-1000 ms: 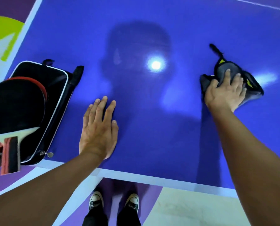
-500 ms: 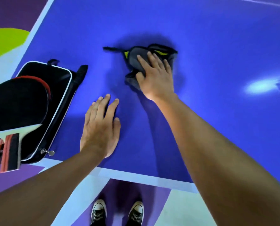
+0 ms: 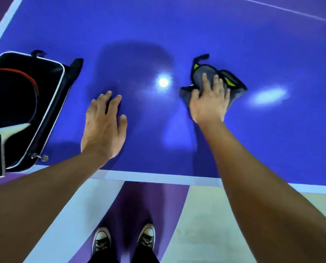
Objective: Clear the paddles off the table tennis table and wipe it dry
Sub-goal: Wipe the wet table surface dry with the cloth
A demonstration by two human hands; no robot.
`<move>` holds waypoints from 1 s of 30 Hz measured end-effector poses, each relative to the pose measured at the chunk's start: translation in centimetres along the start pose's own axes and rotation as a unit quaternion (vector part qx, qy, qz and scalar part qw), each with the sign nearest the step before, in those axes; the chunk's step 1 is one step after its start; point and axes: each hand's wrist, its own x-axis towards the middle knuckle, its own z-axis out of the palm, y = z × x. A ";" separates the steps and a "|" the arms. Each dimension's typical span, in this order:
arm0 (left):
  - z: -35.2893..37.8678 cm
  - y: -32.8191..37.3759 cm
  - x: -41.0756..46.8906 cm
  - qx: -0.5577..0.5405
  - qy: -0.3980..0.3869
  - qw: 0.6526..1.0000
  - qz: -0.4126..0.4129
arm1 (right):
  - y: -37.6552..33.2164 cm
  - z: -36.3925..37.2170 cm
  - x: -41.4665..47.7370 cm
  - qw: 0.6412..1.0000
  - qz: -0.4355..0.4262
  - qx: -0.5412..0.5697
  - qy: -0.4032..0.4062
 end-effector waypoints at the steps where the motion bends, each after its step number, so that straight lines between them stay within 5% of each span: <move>1: -0.4 0.0 0.0 -0.038 0.004 0.999 -0.010 | -3.1 0.8 -1.8 0.999 -0.054 0.005 0.000; 6: -2.7 -1.7 -4.3 -0.099 0.086 0.990 -0.058 | -15.3 3.7 -10.8 0.971 -0.240 0.010 -0.019; 11: -3.6 -3.1 -13.8 -0.043 0.034 0.997 -0.048 | -12.5 3.1 -11.6 0.964 -0.258 0.043 -0.046; 15: -3.7 -5.5 -16.8 0.050 -0.006 0.999 -0.006 | -1.3 0.7 -8.7 0.992 -0.118 0.030 -0.029; 19: -4.4 -6.6 -18.5 0.063 -0.028 0.996 -0.052 | 10.2 -2.6 -7.2 0.997 0.078 0.020 -0.009; 23: -4.9 -7.4 -19.1 0.025 -0.056 0.997 -0.050 | 8.4 -2.6 -8.9 0.982 0.182 0.048 0.011; 30: -6.0 -7.2 -18.4 -0.049 -0.076 0.993 -0.072 | -12.4 3.9 -21.9 0.989 -0.133 0.048 0.037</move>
